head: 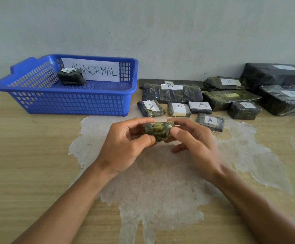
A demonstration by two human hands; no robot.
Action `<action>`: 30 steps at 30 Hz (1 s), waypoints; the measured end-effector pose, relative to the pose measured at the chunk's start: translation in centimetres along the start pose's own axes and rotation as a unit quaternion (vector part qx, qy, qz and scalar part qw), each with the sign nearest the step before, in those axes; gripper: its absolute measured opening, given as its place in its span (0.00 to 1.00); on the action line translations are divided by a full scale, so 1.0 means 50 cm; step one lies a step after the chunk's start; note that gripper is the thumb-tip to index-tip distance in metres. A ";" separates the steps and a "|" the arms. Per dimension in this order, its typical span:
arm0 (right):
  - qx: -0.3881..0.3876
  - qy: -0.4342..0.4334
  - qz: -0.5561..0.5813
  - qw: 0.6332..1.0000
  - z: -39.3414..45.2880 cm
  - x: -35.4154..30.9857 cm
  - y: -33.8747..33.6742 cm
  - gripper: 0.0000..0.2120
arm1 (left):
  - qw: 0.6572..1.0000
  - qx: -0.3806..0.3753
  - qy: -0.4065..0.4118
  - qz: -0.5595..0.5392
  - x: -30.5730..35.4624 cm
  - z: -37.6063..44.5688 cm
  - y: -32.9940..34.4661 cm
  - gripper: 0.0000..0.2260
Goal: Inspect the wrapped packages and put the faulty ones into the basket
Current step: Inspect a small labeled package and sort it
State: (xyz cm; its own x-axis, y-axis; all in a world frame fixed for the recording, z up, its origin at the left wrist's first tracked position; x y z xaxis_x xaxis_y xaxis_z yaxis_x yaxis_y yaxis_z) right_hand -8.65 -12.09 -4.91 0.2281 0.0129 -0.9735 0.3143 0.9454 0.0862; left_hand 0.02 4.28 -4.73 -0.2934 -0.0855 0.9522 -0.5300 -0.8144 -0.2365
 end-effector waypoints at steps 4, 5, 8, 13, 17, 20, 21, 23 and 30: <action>0.004 0.011 0.036 0.999 0.003 0.003 -0.001 0.14 | 0.996 -0.044 -0.024 -0.068 0.001 -0.001 0.008 0.21; 0.009 0.011 0.046 0.999 0.003 0.001 -0.001 0.14 | 0.996 -0.047 -0.026 -0.078 0.002 -0.002 0.011 0.20; 0.048 0.000 0.053 0.997 0.003 -0.003 -0.005 0.11 | 0.996 -0.016 -0.035 -0.085 0.001 -0.001 0.010 0.18; 0.074 -0.035 -0.011 0.997 -0.002 0.005 0.002 0.13 | 0.998 0.017 -0.029 -0.051 -0.001 0.000 0.002 0.23; 0.065 -0.053 -0.046 0.995 -0.007 0.003 0.007 0.16 | 0.998 0.057 -0.025 0.005 -0.003 -0.003 0.006 0.28; 0.054 -0.046 -0.027 0.997 -0.006 0.001 0.008 0.15 | 0.997 0.064 -0.023 -0.031 0.002 -0.001 0.005 0.16; 0.052 -0.035 -0.007 0.998 -0.006 0.001 0.007 0.16 | 0.998 0.056 -0.019 -0.037 0.005 -0.001 0.004 0.14; 0.040 -0.006 0.038 0.998 -0.004 0.001 0.007 0.17 | 0.998 0.039 -0.012 -0.039 0.009 -0.002 0.004 0.13; 0.072 -0.009 0.049 0.996 -0.001 0.000 0.009 0.11 | 1.000 -0.001 -0.026 -0.014 0.006 -0.004 0.007 0.16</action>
State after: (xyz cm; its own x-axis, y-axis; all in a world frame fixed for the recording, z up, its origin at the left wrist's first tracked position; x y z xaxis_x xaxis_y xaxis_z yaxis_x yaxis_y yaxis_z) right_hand -8.56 -11.66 -4.91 0.2800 0.0956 -0.9552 0.4190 0.8831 0.2112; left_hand -0.40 4.07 -4.57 -0.2362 -0.0920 0.9673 -0.5395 -0.8155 -0.2093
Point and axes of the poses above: each hand's wrist, its own z-axis towards the middle knuckle, its own y-axis out of the palm, x = y × z, the point moved 3 cm from there along z, towards the middle knuckle, and after that the axes turned 12 degrees about z, right-handed, at the moved point
